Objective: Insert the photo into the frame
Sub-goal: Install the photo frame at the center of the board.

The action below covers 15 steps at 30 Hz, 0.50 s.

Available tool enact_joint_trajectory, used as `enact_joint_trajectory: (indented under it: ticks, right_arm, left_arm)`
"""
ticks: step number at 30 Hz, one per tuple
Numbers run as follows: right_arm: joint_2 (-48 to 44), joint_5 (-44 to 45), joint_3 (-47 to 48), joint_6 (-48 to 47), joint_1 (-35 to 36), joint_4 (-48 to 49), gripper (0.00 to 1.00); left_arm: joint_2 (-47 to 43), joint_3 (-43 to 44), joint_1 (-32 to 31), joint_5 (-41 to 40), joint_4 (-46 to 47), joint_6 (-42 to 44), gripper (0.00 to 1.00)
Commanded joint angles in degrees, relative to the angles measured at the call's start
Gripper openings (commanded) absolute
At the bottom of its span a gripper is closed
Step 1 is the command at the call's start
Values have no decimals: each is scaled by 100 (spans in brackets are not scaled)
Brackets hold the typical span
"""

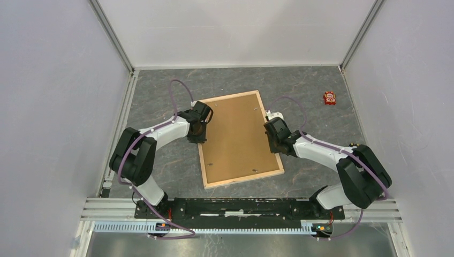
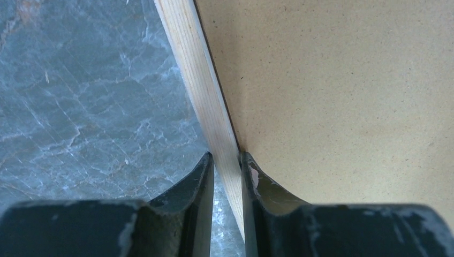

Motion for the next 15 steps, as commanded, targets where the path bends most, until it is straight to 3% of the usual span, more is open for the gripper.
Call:
enact_joint_trajectory:
  ticks: [1,3,7,15]
  right_arm:
    - [-236,-312,279,-69,56,-18,32]
    - [-393,-304,242,-167,32,167,56]
    - [-383,-575,330,-372,-210,516,84]
    - [1012,-982,1937,-824,-470,327,88]
  left_arm:
    - [-272,-367,-12,223,-657,-295,2]
    - [-412,-385,-15,23,-719,-154,2]
    - [-556,-386,-9,-134,-790,75,2]
    - [-543,-385,-12,-346,-767,229,2]
